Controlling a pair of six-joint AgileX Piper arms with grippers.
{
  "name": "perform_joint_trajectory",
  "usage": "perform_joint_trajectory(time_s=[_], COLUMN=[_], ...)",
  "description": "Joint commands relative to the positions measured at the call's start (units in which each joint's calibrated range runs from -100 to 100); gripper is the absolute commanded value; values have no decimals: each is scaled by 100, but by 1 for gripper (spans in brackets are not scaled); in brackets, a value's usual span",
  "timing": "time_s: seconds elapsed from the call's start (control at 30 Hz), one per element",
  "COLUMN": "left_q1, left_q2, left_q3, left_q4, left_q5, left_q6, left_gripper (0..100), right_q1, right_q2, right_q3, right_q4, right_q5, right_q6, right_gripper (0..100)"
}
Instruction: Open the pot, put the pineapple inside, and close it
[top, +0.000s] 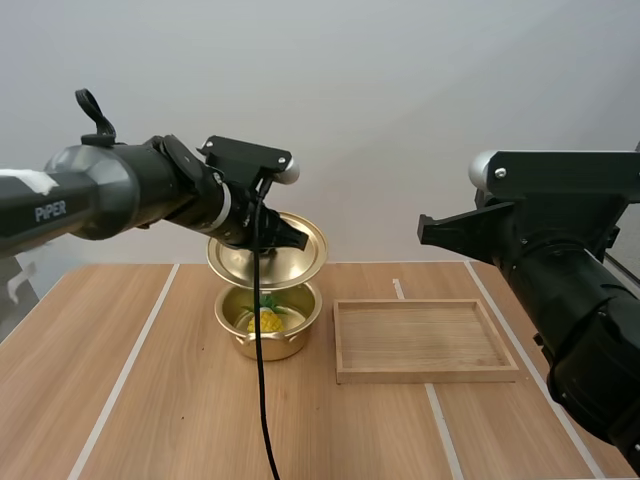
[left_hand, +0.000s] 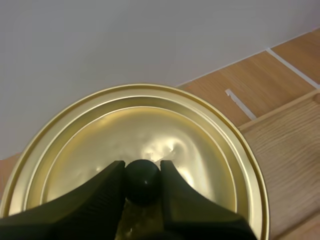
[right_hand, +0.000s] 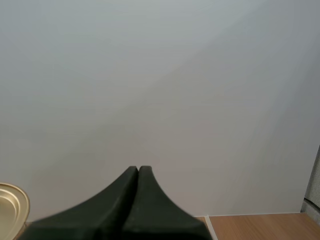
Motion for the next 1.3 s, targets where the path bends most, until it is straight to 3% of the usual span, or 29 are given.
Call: perform_joint_trajectory(time_s=[0.0,0.57,1.27], left_q1=[-18,-18,-18], left_q2=[72,930,1560], left_q3=[133,184,184], left_q4=[-279,-523,-536], left_q5=[-216,-1017,-1016], left_q6=[213,526,618], left_gripper=[0,0,0], right_q1=[-16,-16,-16], right_q2=[-36,-36,-36], right_q3=[8,8,8], right_q4=[0,0,0], right_q5=[-55,-55,-55], right_q6=[0,0,0], right_gripper=[0,0,0])
